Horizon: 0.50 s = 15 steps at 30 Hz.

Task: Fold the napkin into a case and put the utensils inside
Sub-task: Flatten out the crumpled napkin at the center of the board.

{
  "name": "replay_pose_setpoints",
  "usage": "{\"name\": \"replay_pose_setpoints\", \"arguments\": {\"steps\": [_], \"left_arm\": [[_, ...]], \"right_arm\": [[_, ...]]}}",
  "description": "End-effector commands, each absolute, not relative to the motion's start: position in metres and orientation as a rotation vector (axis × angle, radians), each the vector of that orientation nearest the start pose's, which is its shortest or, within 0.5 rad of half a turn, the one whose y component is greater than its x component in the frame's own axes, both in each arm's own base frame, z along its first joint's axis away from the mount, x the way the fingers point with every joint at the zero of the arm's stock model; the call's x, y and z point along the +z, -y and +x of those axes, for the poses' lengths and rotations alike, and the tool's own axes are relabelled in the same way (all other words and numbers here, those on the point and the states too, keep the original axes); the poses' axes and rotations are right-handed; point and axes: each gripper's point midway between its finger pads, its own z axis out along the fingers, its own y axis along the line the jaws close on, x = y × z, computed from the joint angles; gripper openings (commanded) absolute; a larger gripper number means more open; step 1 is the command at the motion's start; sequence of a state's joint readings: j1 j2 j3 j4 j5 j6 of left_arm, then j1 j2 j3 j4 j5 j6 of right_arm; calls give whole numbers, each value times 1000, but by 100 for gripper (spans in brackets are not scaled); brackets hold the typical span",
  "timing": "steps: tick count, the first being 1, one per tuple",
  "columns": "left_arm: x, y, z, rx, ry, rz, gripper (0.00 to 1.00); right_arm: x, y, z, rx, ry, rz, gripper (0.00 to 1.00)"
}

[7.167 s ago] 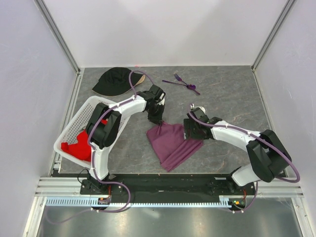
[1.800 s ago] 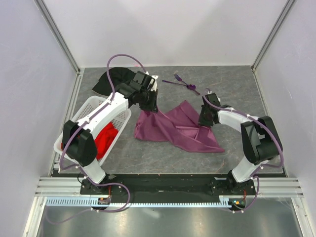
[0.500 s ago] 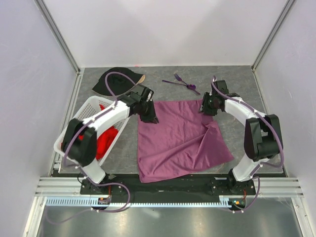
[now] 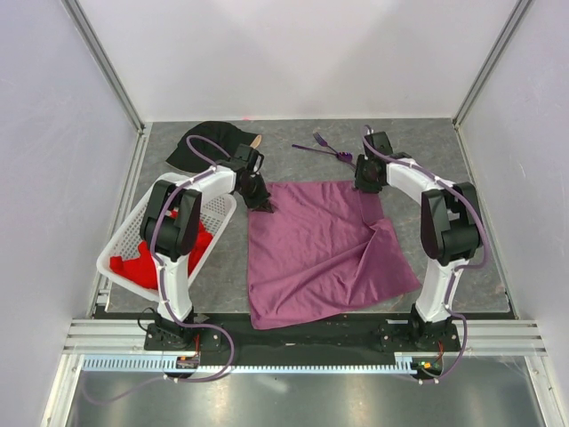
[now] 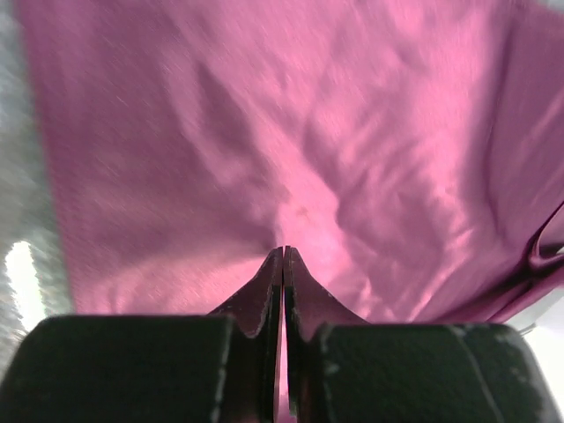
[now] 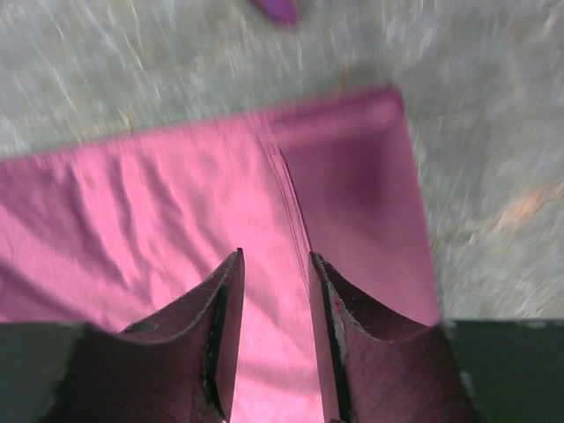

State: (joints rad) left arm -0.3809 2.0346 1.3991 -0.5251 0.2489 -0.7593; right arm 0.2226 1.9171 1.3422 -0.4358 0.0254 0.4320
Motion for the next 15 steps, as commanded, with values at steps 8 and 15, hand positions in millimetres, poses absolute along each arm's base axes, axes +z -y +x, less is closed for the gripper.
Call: {"name": "replay_pose_setpoints", "arguments": {"steps": [8, 15], "left_arm": [[34, 241, 392, -763, -2766, -463, 6], [24, 246, 390, -806, -2776, -498, 5]], "right_arm": [[38, -100, 464, -70, -2554, 199, 35], [15, -97, 458, -171, -2587, 195, 29]]}}
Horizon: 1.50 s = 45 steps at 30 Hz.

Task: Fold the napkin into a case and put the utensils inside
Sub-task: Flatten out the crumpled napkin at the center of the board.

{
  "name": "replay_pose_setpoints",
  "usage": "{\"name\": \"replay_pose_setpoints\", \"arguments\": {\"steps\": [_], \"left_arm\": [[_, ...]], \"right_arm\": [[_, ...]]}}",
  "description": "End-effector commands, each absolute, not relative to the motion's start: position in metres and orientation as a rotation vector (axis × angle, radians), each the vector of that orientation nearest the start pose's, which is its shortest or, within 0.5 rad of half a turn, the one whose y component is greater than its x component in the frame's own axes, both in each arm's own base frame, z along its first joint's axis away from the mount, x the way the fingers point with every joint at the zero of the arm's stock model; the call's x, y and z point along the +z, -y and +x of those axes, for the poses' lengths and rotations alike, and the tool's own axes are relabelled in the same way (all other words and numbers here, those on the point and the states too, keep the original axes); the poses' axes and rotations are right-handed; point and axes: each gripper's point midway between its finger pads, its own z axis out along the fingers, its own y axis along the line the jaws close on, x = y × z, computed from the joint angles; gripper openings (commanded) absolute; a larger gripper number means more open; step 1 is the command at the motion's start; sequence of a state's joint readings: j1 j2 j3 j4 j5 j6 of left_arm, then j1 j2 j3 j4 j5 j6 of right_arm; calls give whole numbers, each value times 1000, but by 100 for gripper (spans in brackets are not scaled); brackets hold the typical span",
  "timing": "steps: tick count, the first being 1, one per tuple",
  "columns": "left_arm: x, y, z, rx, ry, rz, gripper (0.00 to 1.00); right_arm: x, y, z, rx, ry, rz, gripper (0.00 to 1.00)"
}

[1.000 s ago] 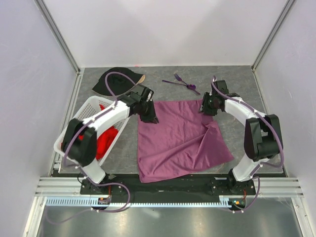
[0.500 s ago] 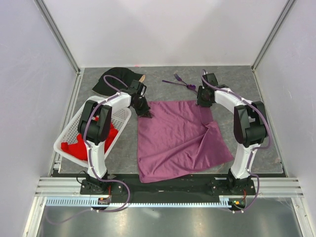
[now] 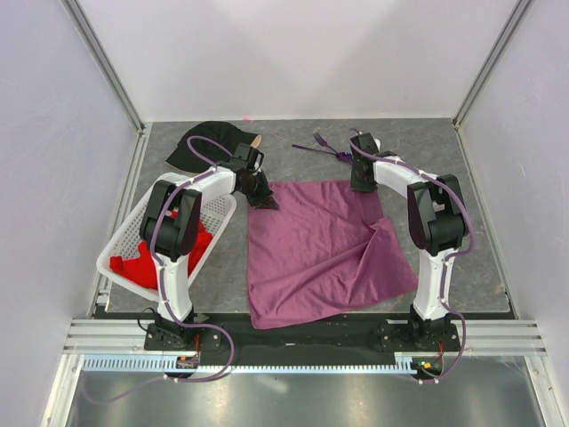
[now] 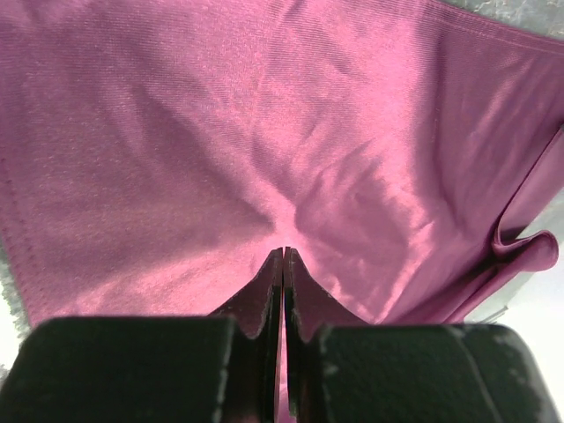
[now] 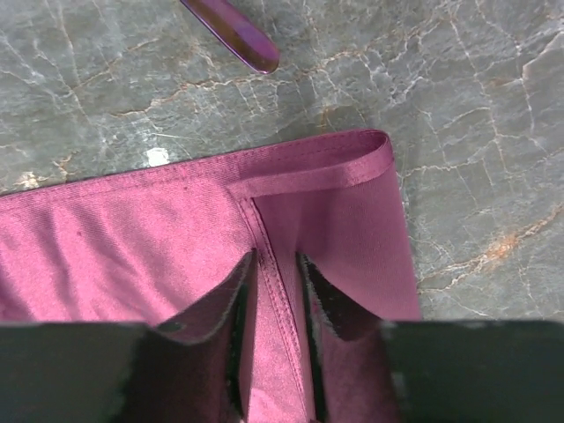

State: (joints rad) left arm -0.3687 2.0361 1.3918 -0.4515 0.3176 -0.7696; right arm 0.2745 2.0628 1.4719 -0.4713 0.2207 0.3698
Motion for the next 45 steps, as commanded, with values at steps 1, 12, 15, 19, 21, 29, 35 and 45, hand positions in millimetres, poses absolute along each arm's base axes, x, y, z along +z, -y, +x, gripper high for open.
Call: {"name": "replay_pose_setpoints", "arguments": {"steps": [1, 12, 15, 19, 21, 29, 35, 45], "left_arm": [[23, 246, 391, -801, -2777, -502, 5], [20, 235, 397, -786, -2767, -523, 5], [17, 233, 397, -782, -2773, -525, 5], [16, 234, 396, -783, -2777, -524, 4], [16, 234, 397, -779, -2775, -520, 4], [11, 235, 399, -786, -2781, -522, 4], [30, 241, 402, -829, -2733, -483, 4], [61, 282, 401, -934, -2650, -347, 12]], "right_arm": [[14, -95, 457, -184, -2588, 197, 28], [64, -71, 471, -293, -2494, 206, 0], [75, -65, 474, -261, -2481, 208, 1], [78, -47, 474, -274, -2482, 259, 0], [84, -33, 475, -309, -2471, 309, 0], [99, -24, 478, -302, -2463, 296, 0], [84, -30, 478, -229, -2510, 257, 5], [64, -32, 475, -196, -2561, 273, 11]]}}
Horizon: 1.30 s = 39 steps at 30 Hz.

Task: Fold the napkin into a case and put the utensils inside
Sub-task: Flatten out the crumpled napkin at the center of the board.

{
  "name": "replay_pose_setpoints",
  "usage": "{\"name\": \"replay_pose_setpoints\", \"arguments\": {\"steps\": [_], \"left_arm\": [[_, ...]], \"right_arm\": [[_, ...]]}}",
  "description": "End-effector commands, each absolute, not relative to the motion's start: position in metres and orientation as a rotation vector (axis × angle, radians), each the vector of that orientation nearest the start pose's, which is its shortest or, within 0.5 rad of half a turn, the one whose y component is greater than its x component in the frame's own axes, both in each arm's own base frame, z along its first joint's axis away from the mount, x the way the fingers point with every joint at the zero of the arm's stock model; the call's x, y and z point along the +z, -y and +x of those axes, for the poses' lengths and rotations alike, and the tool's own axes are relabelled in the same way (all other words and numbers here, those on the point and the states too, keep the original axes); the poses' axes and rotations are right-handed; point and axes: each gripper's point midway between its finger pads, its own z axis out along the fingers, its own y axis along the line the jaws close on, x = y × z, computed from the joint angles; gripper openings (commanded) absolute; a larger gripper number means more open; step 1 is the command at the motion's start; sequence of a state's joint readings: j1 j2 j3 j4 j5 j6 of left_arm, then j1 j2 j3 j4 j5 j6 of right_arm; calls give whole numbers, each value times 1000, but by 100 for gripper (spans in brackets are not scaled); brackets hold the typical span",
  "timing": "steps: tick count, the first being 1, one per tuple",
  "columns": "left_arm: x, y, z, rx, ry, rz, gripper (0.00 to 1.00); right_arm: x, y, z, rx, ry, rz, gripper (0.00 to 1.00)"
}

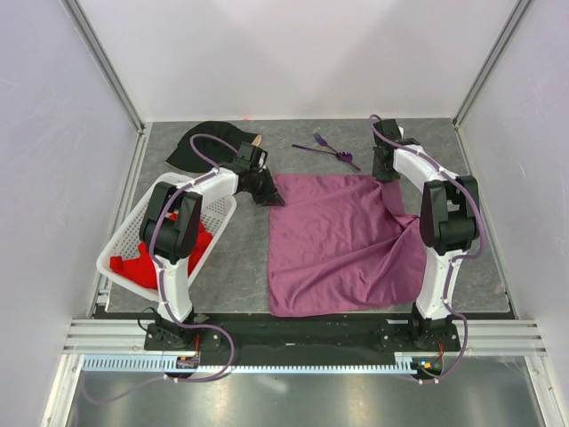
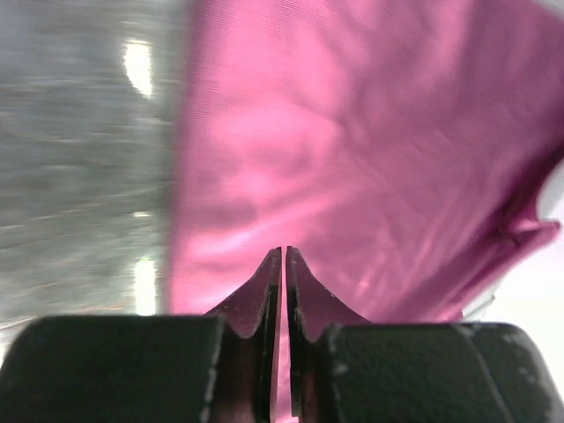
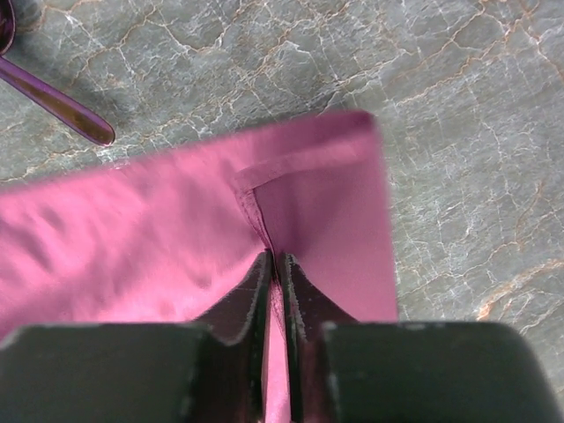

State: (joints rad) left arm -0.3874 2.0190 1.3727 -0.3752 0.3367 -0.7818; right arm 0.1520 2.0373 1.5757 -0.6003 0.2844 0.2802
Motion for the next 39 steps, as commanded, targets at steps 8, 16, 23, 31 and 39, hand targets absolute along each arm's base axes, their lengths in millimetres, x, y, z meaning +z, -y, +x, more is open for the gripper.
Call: {"name": "replay_pose_setpoints", "arguments": {"steps": [8, 16, 23, 31, 39], "left_arm": [[26, 296, 399, -1013, -2706, -445, 12], [-1, 262, 401, -851, -2750, -538, 11], [11, 250, 410, -771, -2725, -472, 11], [47, 263, 417, -826, -2665, -345, 16], [15, 250, 415, -758, -2726, -433, 15]], "right_arm": [[57, -27, 471, -232, -2579, 267, 0], [100, 64, 464, -714, -2415, 408, 0], [134, 121, 460, -992, -2303, 533, 42], [106, 15, 446, -456, -2481, 399, 66], [63, -28, 450, -137, -2509, 373, 60]]}}
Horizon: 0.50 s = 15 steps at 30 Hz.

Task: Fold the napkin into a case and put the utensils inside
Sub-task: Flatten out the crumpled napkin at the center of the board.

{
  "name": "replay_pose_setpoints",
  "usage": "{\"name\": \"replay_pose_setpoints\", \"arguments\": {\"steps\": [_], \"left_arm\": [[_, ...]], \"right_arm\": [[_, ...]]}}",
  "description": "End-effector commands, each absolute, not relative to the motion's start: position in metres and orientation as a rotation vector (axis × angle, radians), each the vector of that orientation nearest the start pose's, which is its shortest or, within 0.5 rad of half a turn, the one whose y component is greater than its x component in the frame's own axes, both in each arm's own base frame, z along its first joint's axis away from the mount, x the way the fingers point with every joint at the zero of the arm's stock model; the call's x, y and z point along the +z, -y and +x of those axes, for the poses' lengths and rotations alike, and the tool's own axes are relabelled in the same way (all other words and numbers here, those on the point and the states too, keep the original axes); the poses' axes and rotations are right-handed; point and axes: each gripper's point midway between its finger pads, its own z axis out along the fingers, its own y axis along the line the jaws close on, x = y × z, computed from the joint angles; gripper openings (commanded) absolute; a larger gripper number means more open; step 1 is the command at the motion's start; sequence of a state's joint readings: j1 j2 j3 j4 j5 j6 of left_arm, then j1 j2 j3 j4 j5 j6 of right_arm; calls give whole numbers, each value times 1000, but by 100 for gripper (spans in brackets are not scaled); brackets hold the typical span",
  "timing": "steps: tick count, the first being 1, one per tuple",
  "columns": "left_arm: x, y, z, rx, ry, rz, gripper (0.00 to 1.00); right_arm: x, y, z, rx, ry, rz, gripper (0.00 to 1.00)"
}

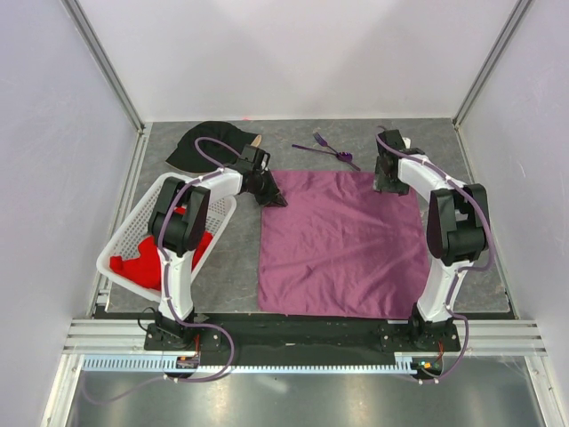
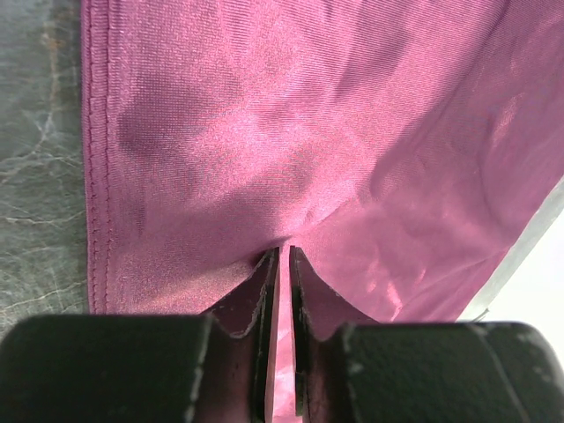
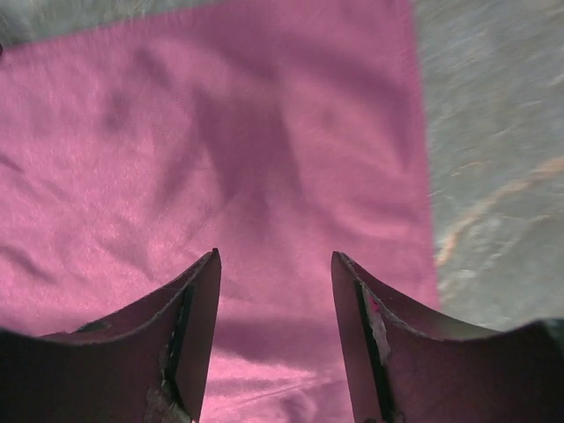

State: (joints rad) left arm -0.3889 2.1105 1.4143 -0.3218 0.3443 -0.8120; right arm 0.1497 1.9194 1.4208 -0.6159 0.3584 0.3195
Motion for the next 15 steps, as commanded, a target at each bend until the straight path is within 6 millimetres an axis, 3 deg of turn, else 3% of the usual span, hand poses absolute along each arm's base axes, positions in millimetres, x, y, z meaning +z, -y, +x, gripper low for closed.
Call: {"name": "replay_pose_setpoints", "arguments": {"steps": [1, 10, 15], "left_arm": [[13, 246, 416, -749, -2728, -444, 15], [7, 215, 437, -737, -2709, -535, 16], [14, 211, 461, -720, -2697, -499, 18]], "right_arm": [[63, -29, 454, -129, -2501, 378, 59], [18, -41, 469, -77, -2562, 405, 59], [13, -48, 478, -44, -2567, 402, 59]]}}
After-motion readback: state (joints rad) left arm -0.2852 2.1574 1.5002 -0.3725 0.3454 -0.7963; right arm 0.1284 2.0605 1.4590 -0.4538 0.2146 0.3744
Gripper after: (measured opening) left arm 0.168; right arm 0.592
